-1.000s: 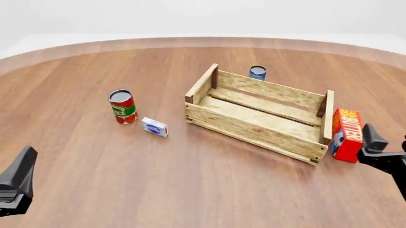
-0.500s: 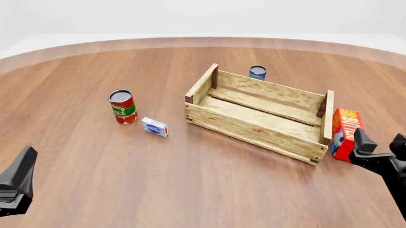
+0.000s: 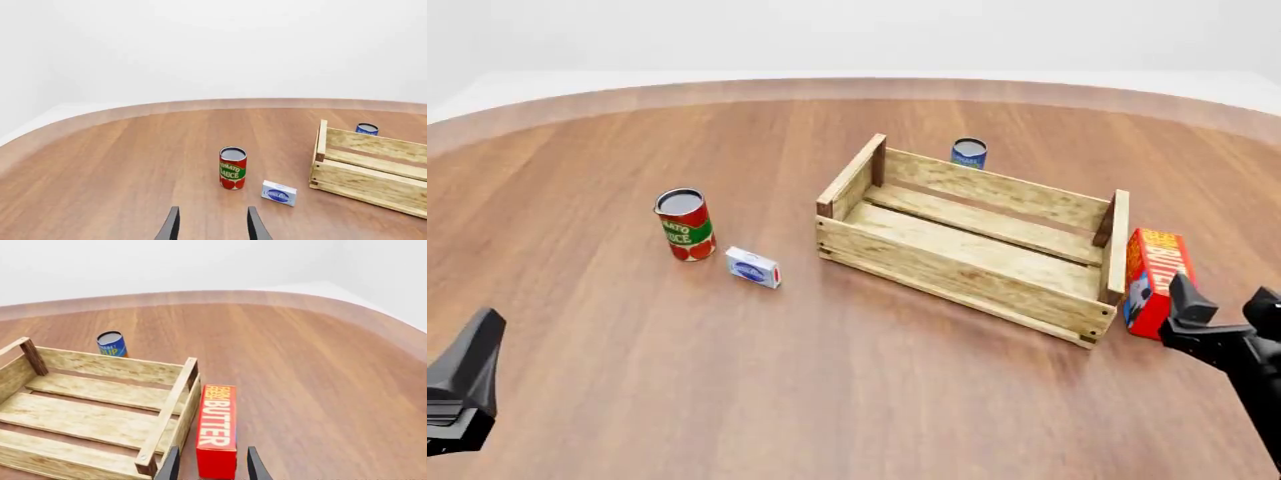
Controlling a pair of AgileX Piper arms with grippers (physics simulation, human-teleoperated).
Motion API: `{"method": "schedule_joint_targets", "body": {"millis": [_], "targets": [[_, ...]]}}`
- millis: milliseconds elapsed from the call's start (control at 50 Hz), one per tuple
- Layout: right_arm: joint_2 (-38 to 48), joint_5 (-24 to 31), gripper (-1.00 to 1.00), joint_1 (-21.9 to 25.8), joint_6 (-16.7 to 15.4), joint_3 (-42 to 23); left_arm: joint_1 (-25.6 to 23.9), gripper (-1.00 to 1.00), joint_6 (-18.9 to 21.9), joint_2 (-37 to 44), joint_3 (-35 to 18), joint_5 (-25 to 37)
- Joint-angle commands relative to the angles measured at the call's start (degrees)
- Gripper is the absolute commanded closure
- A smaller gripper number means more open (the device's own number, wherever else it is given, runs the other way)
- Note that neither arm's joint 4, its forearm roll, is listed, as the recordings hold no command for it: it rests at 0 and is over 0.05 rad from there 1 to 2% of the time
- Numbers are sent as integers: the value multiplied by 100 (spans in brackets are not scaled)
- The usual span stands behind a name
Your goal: Pick up the butter and put it in the tray.
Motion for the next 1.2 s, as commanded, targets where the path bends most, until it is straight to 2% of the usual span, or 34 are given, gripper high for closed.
{"method": "schedule_joint_targets", "body": {"millis": [20,1200], "targets": [[83,-18,-100,-33,15,0,0,-100,0,0,0,0],[1177,-18,-100,-39,144,-701,0,-100,0,0,0,0]]}}
